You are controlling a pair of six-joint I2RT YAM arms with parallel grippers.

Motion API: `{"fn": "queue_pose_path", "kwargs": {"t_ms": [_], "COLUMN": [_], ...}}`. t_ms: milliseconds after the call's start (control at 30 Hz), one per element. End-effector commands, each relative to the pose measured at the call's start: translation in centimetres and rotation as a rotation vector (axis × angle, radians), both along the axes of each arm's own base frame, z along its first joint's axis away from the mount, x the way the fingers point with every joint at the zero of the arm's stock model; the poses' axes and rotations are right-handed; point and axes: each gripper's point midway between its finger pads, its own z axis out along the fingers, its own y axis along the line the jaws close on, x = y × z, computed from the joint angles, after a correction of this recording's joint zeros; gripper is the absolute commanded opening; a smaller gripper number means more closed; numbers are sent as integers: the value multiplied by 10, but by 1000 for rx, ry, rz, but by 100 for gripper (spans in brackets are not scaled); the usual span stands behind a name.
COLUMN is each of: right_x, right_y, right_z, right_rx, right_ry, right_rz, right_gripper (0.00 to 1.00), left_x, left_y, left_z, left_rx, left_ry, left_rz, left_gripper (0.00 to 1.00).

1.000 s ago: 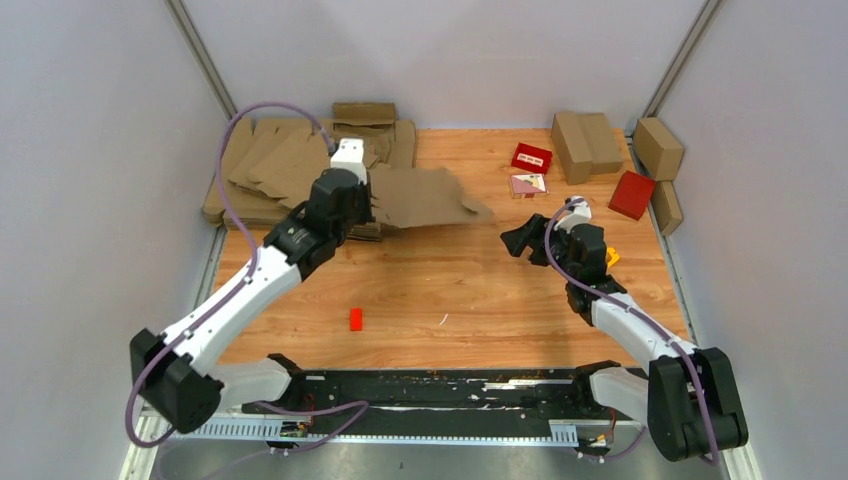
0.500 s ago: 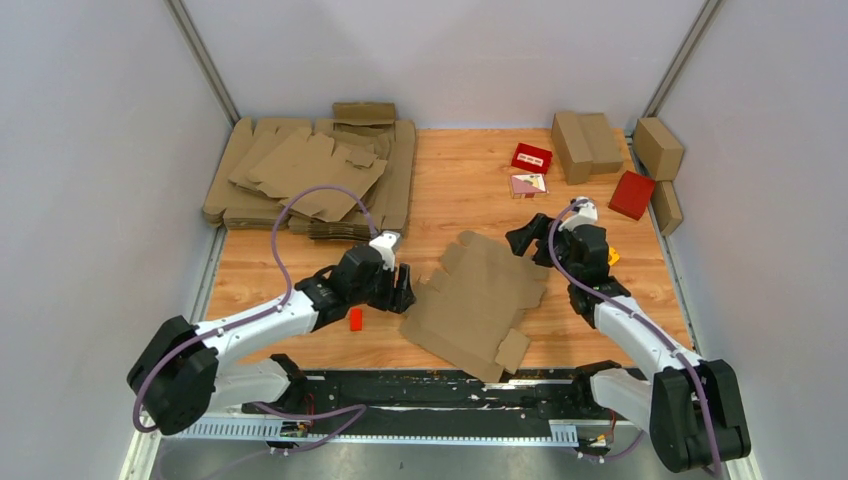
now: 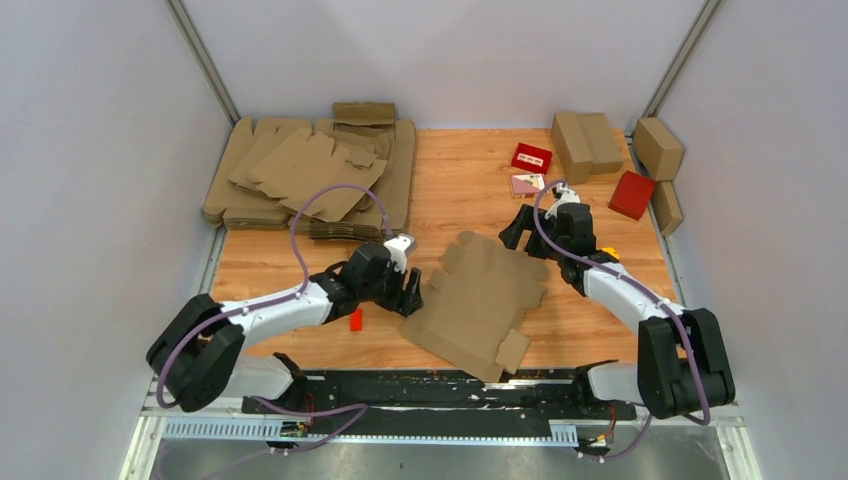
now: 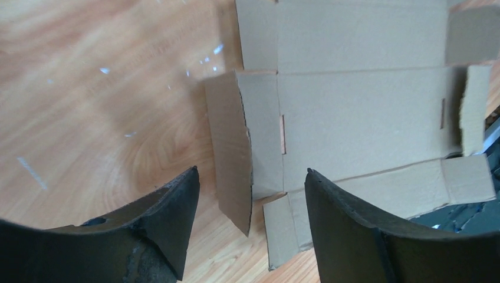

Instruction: Fold the paper box

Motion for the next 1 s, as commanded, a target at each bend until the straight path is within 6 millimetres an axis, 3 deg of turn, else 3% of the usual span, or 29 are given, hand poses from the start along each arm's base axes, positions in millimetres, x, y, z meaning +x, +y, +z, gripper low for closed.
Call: {"fn": "queue_pose_path", "kwargs": {"t_ms": [0,200,300,500,633,733,800,967], "right_x": [0,-2,-2,2,2,0,-2,-4], "right_y": [2,-1,0,8,12,19,27,39], "right_z": [13,22,22,24,24,25,25,24], "right_rx": [2,1,2,20,19,20,21,10], "right_ry": [-29,-57,-59,-80,-93,-114,-125,-128], "right_rz": [15,5,9,28,35,66,102,145], "right_gripper": [88,88,88,88,88,90,99,100], "left_x": [-2,6,12,26,35,37,35,34], "left_y": [-14,-7,-1,-6,-5,-11,-15,-16], "left_z": [-13,-18,-8,35,49,47,38,11], "left_rx": [-23,23,51,14,19,-5,-12,56], "left_ry": [-3,-54,-89,-170,-231,-256,-248,-180], "left_rz": [-86,-79,-62,-41,-24,-49,-74,-99], "left_gripper": [68,19,6,3,2,1,1,0]}}
